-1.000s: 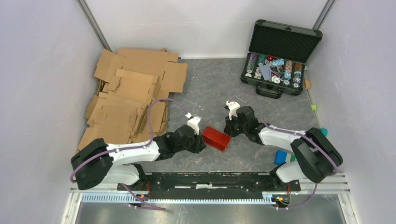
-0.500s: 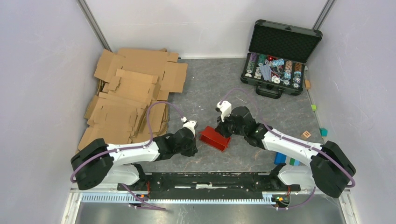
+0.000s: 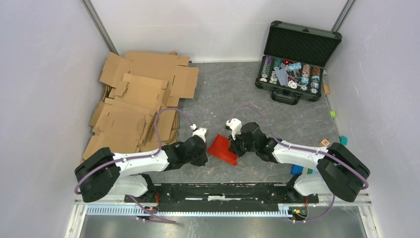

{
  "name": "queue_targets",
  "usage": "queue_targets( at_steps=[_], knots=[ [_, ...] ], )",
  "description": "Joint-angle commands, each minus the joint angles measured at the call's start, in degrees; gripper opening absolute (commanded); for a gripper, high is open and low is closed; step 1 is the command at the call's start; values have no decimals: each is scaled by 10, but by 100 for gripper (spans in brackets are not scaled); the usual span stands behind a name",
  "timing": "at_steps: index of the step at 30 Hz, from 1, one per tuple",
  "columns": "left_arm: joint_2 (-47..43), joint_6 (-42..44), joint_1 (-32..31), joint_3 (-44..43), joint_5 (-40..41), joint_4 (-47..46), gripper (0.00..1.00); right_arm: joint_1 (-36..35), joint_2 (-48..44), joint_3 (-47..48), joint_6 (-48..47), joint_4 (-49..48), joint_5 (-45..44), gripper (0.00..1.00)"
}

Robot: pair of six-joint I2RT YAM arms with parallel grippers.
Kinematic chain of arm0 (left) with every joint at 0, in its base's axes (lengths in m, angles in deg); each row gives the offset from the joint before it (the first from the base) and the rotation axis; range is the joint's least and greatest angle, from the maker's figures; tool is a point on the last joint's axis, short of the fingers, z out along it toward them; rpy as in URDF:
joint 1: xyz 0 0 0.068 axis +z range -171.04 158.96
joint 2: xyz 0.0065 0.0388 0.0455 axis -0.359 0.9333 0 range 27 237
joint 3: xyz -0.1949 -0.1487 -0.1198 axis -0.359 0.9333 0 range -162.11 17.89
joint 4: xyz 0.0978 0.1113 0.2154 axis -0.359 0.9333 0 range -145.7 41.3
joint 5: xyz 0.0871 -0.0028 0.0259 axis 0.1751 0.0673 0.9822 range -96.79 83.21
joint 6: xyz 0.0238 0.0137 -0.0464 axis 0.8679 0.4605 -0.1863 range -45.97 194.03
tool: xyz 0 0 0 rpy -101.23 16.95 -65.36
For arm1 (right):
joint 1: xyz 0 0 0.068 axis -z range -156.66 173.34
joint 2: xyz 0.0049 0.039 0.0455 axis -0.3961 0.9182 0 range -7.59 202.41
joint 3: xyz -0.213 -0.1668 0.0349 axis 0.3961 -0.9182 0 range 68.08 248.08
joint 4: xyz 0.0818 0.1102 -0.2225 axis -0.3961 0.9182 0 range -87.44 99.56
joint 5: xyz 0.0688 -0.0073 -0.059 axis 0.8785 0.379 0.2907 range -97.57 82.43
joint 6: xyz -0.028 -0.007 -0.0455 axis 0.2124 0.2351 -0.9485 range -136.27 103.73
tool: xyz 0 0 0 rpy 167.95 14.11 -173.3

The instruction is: Fold the paper box

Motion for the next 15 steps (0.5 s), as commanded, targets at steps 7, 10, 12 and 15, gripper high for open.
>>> queue_targets(
  at_steps=[7, 10, 12, 15],
  knots=[
    [-2, -13, 3, 10, -26, -44, 2, -4, -36, 60, -26, 91, -77, 21],
    [4, -14, 3, 12, -34, -54, 2, -4, -24, 87, -38, 112, -98, 40],
    [4, -14, 3, 13, -34, -54, 2, -4, -18, 97, -43, 119, -118, 48],
    [-1, -15, 3, 17, -32, -55, 2, -3, -18, 99, -45, 115, -135, 52]
  ],
)
